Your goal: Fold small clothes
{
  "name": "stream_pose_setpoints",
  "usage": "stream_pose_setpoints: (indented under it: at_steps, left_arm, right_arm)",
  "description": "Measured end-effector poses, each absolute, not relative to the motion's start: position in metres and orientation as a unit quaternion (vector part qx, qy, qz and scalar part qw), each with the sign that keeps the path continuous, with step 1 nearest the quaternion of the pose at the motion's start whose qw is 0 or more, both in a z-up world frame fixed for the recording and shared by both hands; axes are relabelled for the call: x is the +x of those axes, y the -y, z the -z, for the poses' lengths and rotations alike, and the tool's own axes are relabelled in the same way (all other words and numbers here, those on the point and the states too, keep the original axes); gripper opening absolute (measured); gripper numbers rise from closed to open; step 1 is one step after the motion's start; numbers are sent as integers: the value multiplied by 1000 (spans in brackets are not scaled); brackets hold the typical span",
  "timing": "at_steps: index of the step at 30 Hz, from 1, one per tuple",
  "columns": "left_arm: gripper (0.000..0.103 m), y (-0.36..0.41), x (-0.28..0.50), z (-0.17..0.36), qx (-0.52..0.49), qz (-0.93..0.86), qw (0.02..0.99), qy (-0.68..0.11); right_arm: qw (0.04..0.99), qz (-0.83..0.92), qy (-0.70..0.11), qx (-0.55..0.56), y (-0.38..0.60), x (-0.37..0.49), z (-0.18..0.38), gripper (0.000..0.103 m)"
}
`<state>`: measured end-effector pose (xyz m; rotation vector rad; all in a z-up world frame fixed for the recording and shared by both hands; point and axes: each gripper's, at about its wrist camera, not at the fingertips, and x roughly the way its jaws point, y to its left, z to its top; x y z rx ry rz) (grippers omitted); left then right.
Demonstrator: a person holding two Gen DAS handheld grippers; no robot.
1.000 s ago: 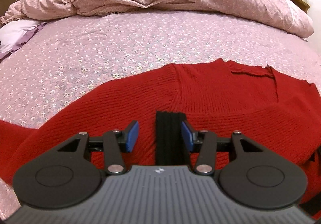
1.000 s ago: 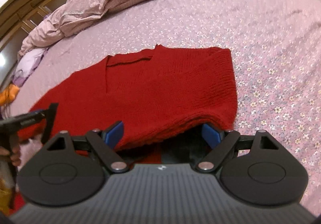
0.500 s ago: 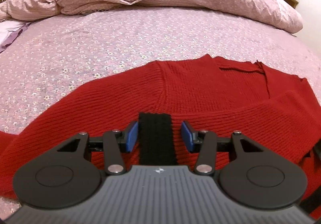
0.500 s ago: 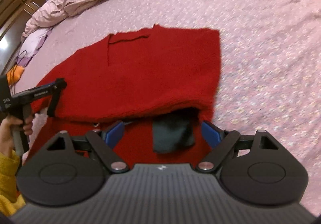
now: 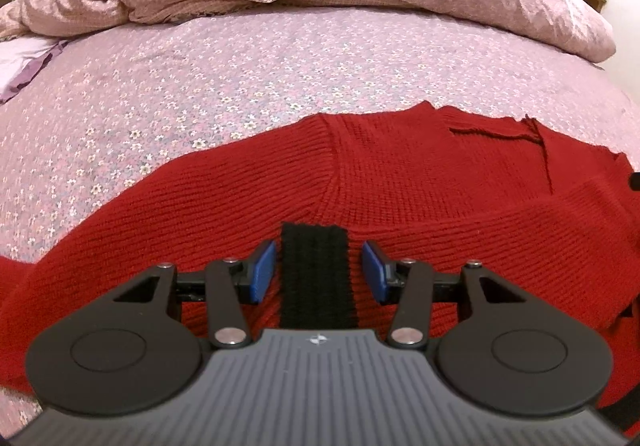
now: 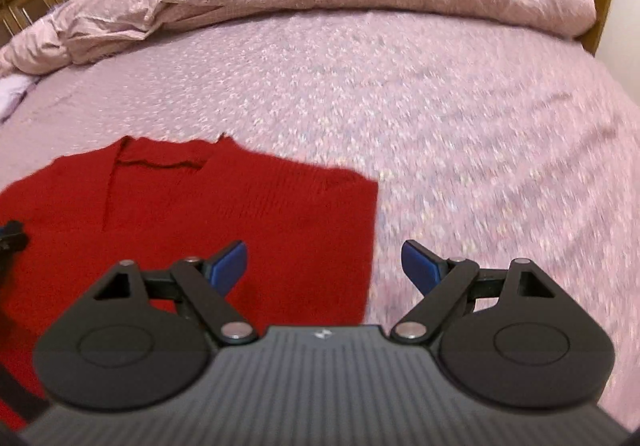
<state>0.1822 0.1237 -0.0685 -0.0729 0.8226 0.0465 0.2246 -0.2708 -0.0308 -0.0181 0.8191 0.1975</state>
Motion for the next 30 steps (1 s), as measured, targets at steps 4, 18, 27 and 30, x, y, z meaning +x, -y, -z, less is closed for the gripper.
stream_pose_setpoints:
  at_steps: [4,18,27,30]
  left_arm:
    - [54,-120,183,69,-27,-27,916,-400]
    - [23,-109,179,66,-17,-14,923,-383]
    - [17,-111,184,26,-35,-11,950,-309]
    - [17,-110,201,17,-31,-17,955,-295]
  right_arm:
    - [907,-98,-410,-5,266,247,43,86]
    - [918,-83,-384,51,269,253,62,69]
    - [939,-66,-329,77,286,245,55,18]
    - [946,-50,-304,101,295,243,53,18]
